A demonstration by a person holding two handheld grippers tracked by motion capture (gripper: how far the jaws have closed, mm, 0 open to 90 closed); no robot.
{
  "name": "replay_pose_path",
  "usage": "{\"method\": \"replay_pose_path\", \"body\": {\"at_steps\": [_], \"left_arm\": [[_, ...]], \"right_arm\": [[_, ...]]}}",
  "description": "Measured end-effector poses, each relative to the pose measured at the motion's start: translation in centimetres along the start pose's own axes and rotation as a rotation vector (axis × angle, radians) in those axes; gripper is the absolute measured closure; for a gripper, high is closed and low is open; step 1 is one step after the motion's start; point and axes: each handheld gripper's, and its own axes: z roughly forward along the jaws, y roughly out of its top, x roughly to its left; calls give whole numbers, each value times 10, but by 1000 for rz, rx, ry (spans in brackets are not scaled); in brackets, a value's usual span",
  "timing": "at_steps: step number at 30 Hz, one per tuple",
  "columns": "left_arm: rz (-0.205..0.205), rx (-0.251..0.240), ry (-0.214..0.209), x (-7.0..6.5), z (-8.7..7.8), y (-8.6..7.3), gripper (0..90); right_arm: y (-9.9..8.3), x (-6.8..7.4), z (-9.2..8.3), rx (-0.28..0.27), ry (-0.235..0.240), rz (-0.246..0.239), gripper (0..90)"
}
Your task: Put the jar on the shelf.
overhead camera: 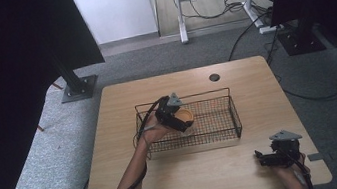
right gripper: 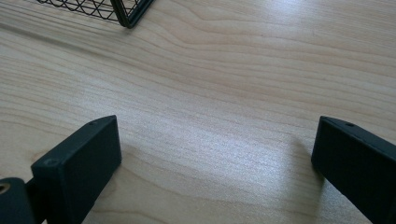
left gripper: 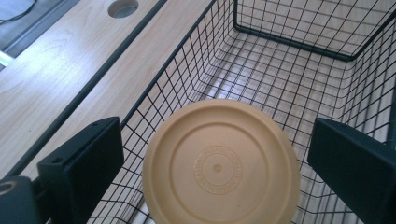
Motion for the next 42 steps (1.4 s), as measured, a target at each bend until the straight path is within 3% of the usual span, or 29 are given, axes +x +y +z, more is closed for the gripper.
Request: {"method": "replay_pose_path", "body": {"at_steps": [13, 24, 42], "left_arm": [[-16, -31, -15, -10, -17, -4, 32], [-42, -56, -24, -15, -33, -18, 34], [-74, -106, 1, -25, -56, -41, 30]], "right_arm": [[0, 0, 0, 0, -1, 1, 9], [0, 0, 0, 1, -5, 3, 5], [0, 0, 0, 1, -5, 4, 5]]}}
